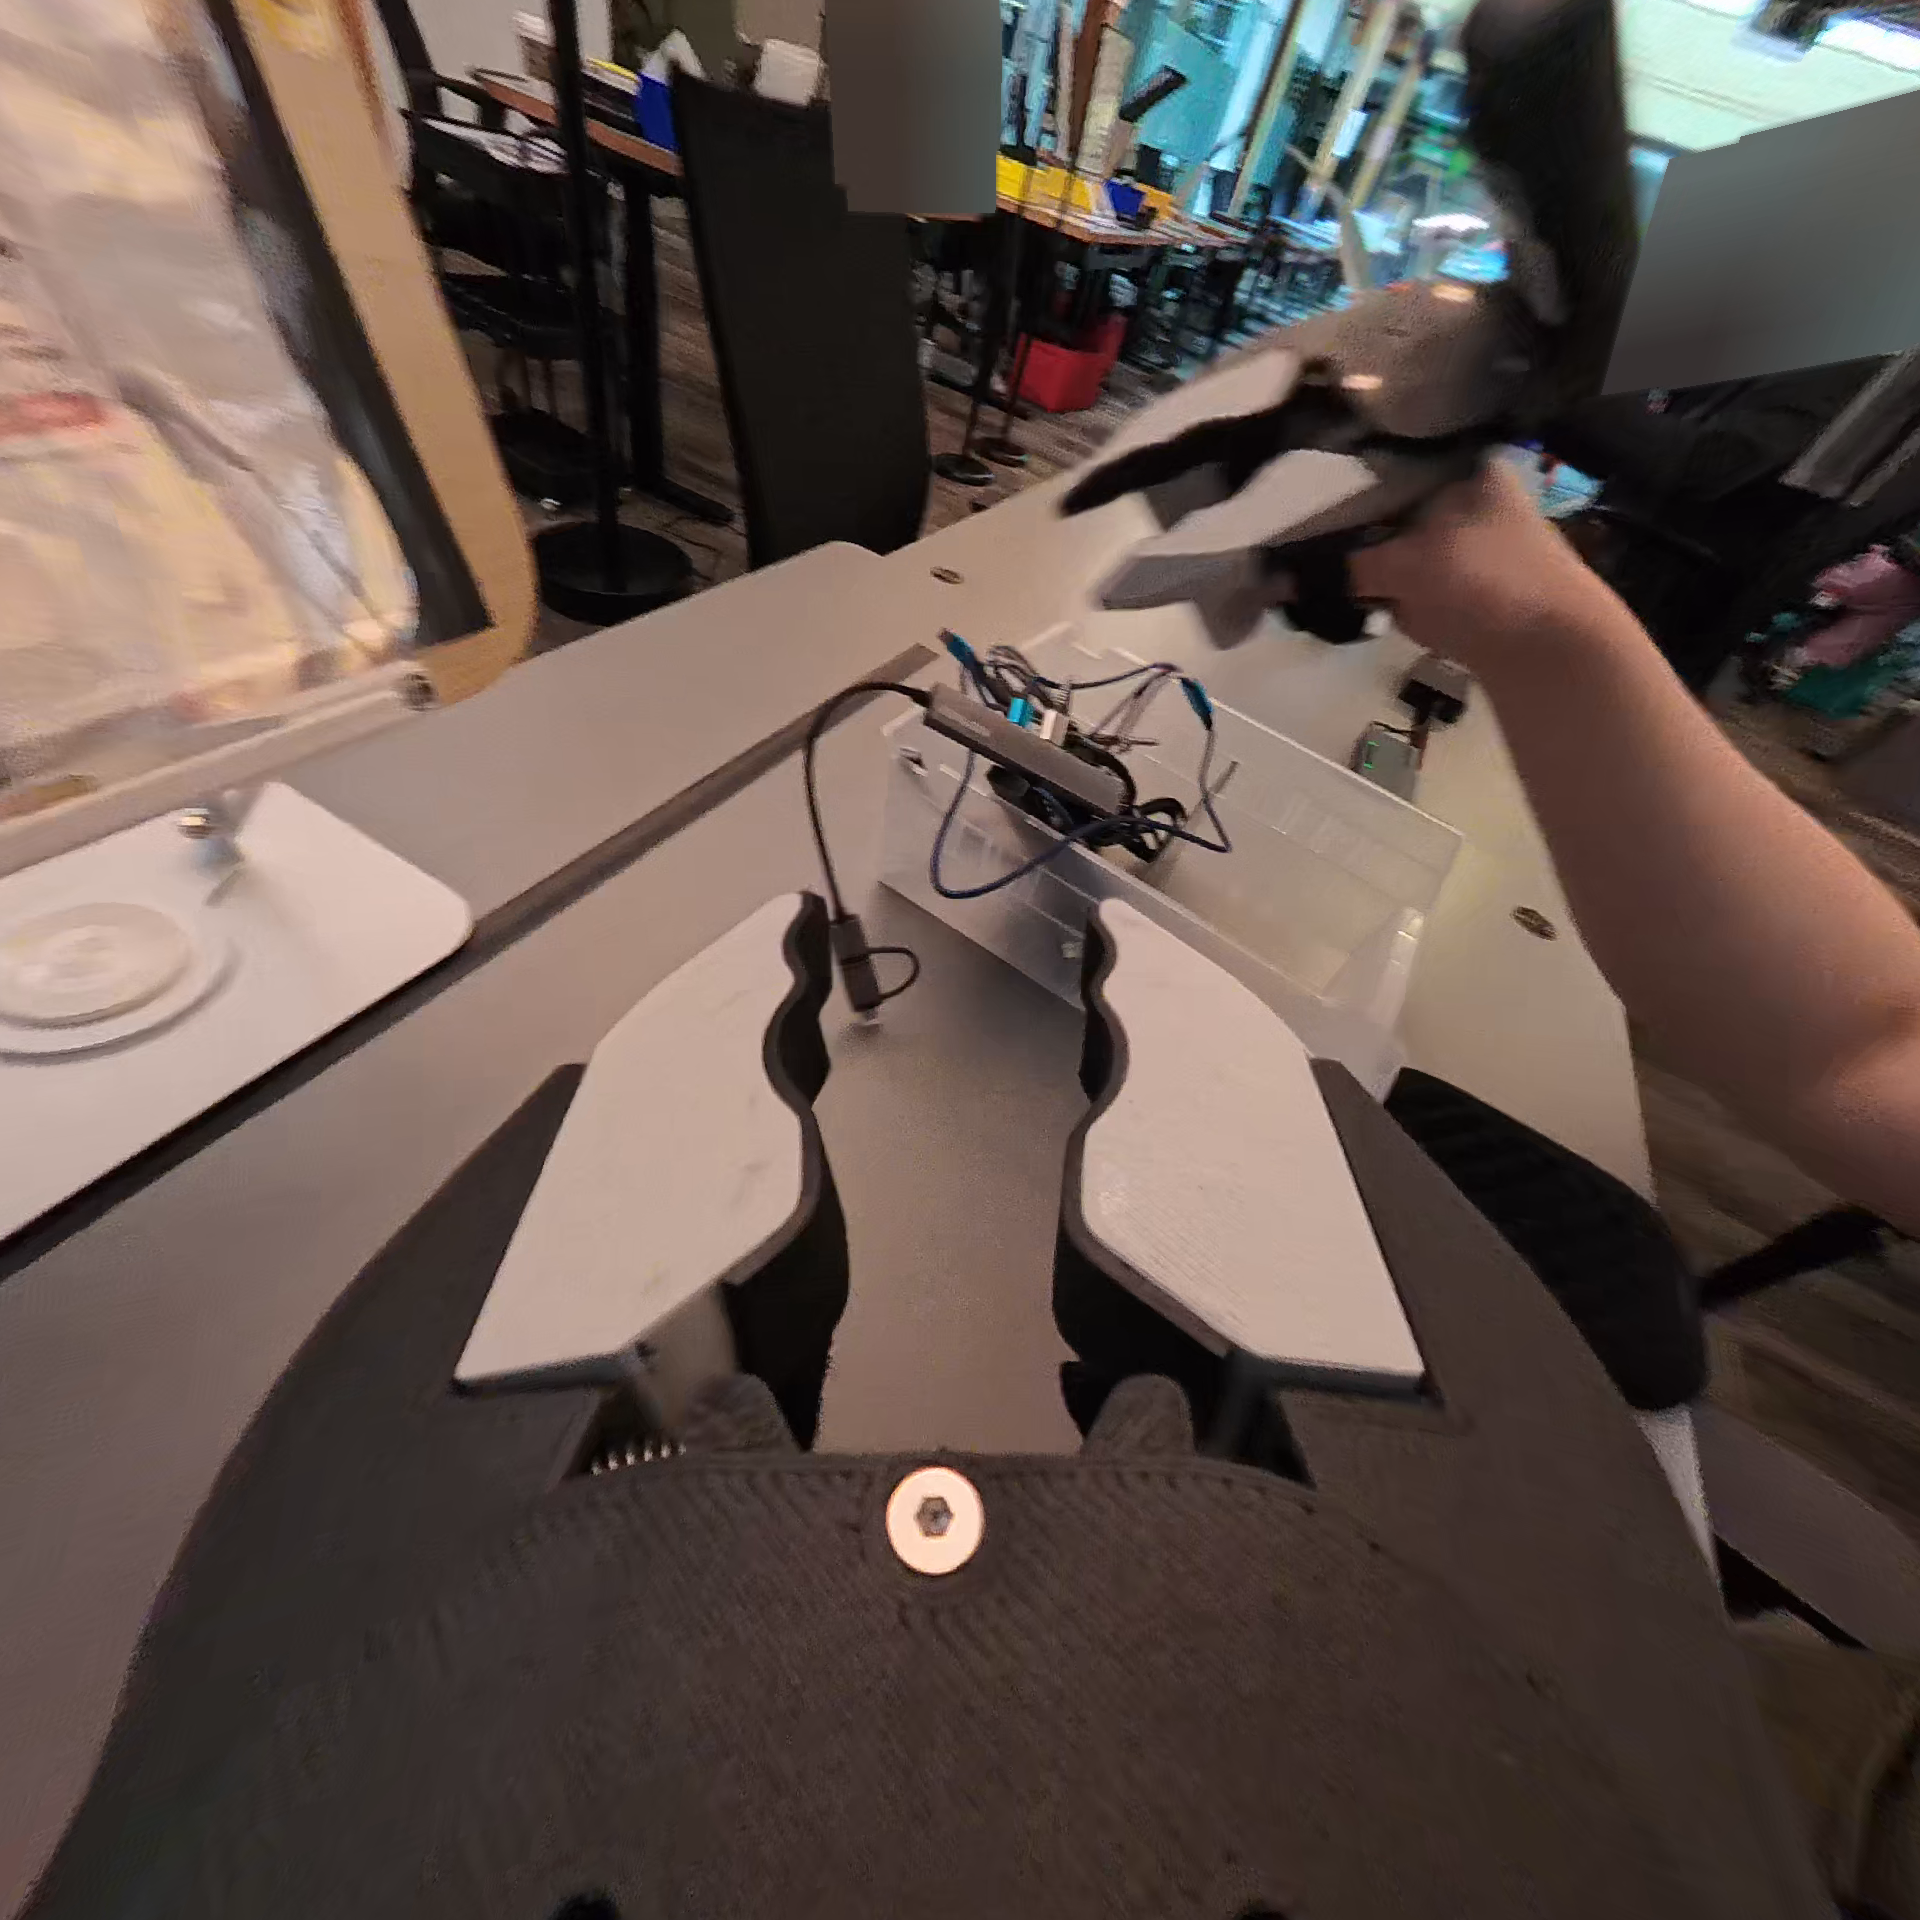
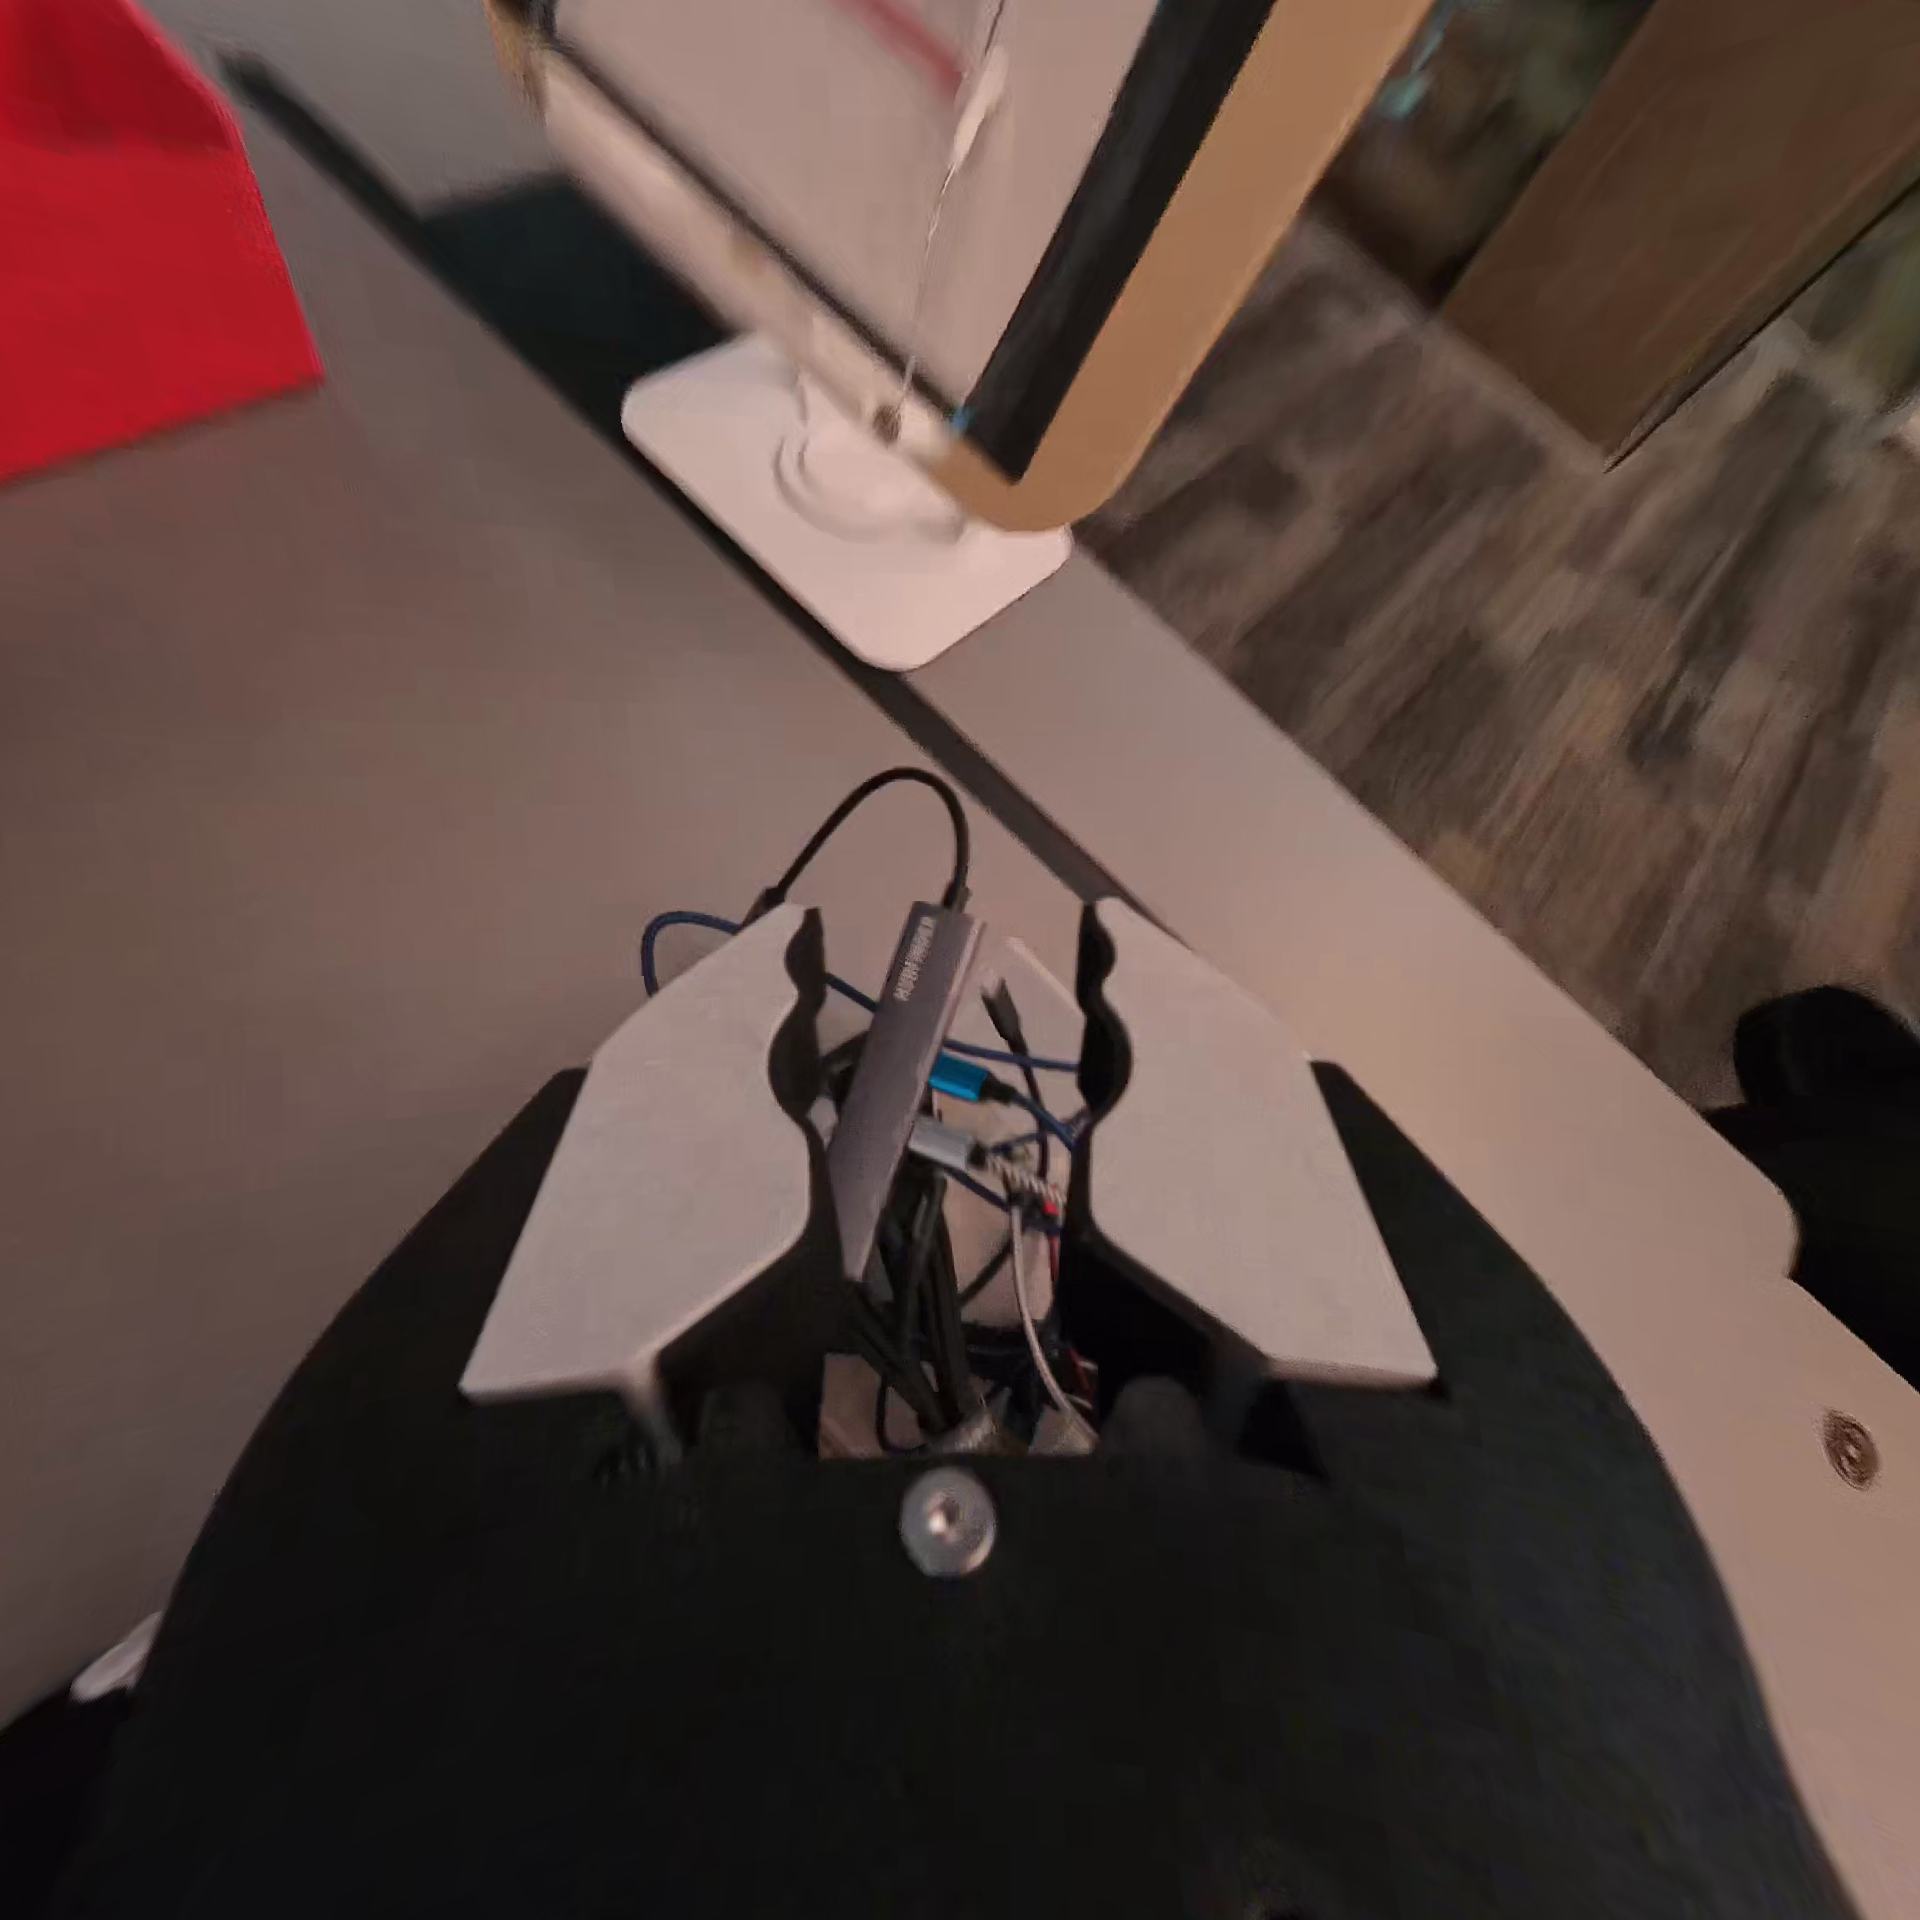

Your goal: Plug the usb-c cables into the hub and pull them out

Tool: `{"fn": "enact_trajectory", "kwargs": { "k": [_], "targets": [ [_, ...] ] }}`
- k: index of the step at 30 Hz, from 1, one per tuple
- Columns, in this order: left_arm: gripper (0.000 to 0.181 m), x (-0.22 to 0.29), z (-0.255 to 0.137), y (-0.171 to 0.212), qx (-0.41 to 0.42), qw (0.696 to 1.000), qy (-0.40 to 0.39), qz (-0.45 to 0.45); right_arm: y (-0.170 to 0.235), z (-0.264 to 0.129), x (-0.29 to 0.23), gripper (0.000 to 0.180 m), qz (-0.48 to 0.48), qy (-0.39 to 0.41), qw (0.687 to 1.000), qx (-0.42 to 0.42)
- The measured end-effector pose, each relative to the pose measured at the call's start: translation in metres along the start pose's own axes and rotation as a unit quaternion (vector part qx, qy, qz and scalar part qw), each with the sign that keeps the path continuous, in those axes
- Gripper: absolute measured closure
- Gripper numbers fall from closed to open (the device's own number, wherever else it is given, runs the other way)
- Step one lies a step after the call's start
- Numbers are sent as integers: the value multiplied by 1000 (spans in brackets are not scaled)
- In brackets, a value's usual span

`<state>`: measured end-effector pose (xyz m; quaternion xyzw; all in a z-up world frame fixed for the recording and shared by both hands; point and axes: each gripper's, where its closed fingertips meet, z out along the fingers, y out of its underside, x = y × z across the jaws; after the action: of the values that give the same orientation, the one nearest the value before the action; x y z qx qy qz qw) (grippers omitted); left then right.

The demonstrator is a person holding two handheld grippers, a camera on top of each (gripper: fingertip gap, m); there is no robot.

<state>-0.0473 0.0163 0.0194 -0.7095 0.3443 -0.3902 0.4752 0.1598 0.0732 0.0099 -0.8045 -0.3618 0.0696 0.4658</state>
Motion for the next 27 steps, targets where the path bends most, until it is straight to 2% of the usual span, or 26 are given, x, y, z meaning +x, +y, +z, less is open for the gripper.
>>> {"fn": "enact_trajectory", "kwargs": {
  "k": [2, 5, 7, 9, 11, 14, 18, 24, 27],
  "targets": [
    [132, -14, -16, -3, 4, 998, -61, 19, 16, -37, 16, 127, 7, 59, 998, 35],
    [127, -43, -42, -8, 1, 975, -201, 89, 78, -73, 50, 114, 33, 140, 990, 9],
    [124, -68, -70, -13, -4, 926, -342, 157, 127, -87, 62, 106, 87, 155, 983, -36],
    [122, -86, -98, -15, -30, 859, -463, 216, 168, -100, 61, 106, 125, 159, 976, -78],
    [113, -94, -116, -9, -68, 816, -524, 235, 200, -112, 61, 111, 126, 187, 966, -126],
    [103, -96, -131, -3, -77, 809, -542, 214, 236, -120, 50, 109, 150, 185, 953, -187],
    [103, -88, -153, -5, -59, 803, -555, 207, 250, -108, 25, 109, 242, 121, 943, -194],
    [101, -82, -186, -1, -57, 798, -567, 198, 280, -86, -1, 109, 314, 46, 908, -272],
    [101, -91, -211, 14, -67, 811, -560, 155, 303, -82, -12, 125, 322, 22, 883, -341]
  ]
}}
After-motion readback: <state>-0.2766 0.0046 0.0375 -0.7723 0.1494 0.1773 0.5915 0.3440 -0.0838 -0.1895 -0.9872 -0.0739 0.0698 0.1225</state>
